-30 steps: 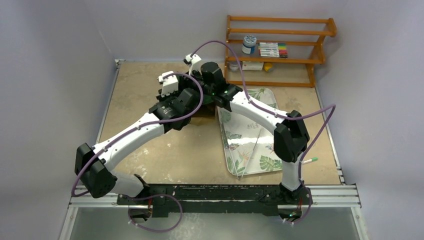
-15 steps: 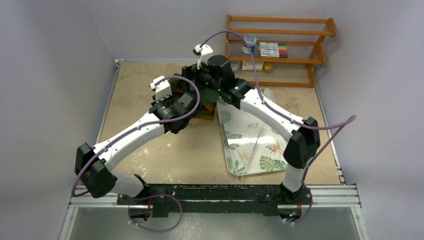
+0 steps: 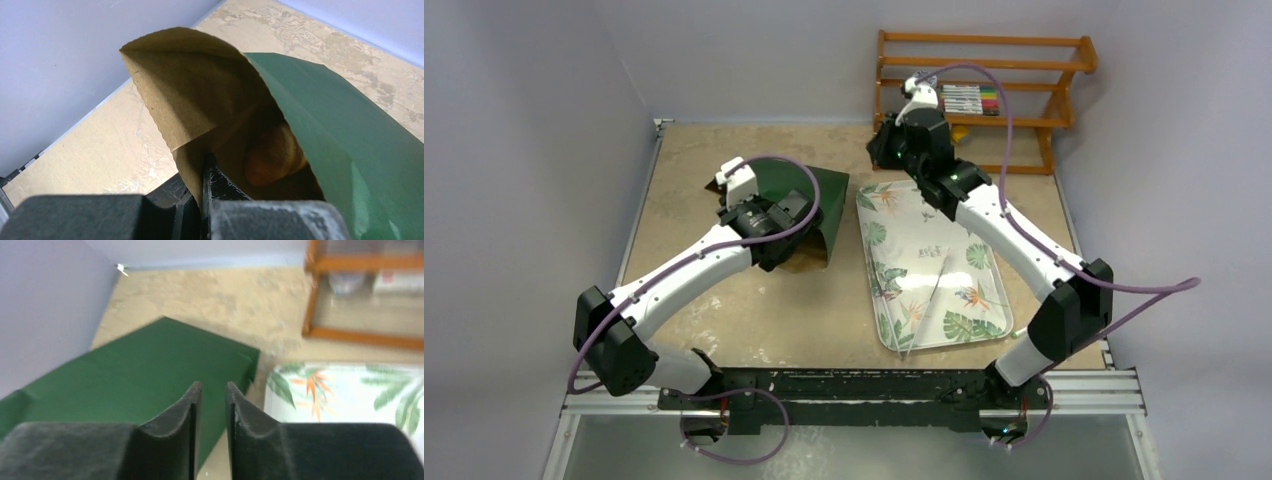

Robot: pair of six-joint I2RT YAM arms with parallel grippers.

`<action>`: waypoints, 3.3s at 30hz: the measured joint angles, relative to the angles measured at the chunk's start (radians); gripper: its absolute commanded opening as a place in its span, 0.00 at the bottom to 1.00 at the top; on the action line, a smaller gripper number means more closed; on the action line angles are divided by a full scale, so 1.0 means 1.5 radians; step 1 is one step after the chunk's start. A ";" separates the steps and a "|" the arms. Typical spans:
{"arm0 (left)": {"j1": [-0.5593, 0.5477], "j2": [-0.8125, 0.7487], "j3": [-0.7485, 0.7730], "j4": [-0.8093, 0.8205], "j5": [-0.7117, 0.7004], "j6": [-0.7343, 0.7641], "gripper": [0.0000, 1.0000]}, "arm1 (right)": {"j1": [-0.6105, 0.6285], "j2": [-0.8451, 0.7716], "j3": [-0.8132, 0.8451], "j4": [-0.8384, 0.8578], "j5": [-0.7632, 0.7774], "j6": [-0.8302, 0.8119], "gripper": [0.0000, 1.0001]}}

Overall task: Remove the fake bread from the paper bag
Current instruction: Place the paper bag at the center of the board.

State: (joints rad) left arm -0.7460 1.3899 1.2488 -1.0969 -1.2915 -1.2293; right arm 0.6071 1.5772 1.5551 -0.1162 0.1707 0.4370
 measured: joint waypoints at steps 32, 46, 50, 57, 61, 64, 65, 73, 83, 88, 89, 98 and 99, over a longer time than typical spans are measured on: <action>-0.007 -0.049 -0.109 0.000 0.064 -0.112 0.00 | -0.021 0.438 0.123 0.093 -0.216 0.161 0.00; -0.066 0.037 -0.188 0.039 0.110 -0.198 0.00 | -0.037 0.627 0.321 0.103 -0.252 0.157 0.00; -0.085 0.042 -0.198 0.059 0.135 -0.204 0.11 | -0.044 0.649 0.354 0.099 -0.263 0.151 0.00; -0.148 0.055 -0.197 0.077 0.194 -0.218 0.27 | -0.051 0.663 0.412 0.103 -0.265 0.129 0.01; -0.174 0.061 -0.156 0.064 0.198 -0.222 0.32 | -0.053 0.663 0.412 0.104 -0.260 0.113 0.04; -0.188 0.061 -0.123 0.055 0.198 -0.229 0.32 | -0.055 0.661 0.411 0.105 -0.260 0.099 0.06; -0.192 0.061 -0.112 0.050 0.197 -0.233 0.32 | -0.056 0.658 0.407 0.105 -0.260 0.093 0.07; -0.252 0.046 -0.034 0.013 0.187 -0.260 0.32 | -0.057 0.643 0.382 0.101 -0.260 0.079 0.08; -0.303 0.025 -0.005 -0.085 0.127 -0.379 0.33 | -0.055 0.639 0.369 0.095 -0.263 0.078 0.07; -0.165 -0.001 -0.021 -0.050 0.126 -0.339 0.33 | -0.045 0.690 0.481 0.076 -0.266 0.081 0.07; -0.126 -0.017 -0.031 -0.031 0.130 -0.315 0.33 | -0.042 0.703 0.503 0.075 -0.267 0.082 0.07; 0.155 -0.058 -0.059 0.117 0.202 -0.128 0.35 | -0.034 0.774 0.581 0.076 -0.310 0.104 0.08; 0.193 -0.057 -0.069 0.136 0.220 -0.115 0.36 | -0.034 0.778 0.585 0.075 -0.320 0.105 0.09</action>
State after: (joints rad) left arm -0.4564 1.3037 1.1458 -0.8925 -0.9615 -1.4017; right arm 0.5564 2.7438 2.4325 -0.0036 -0.3099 0.5949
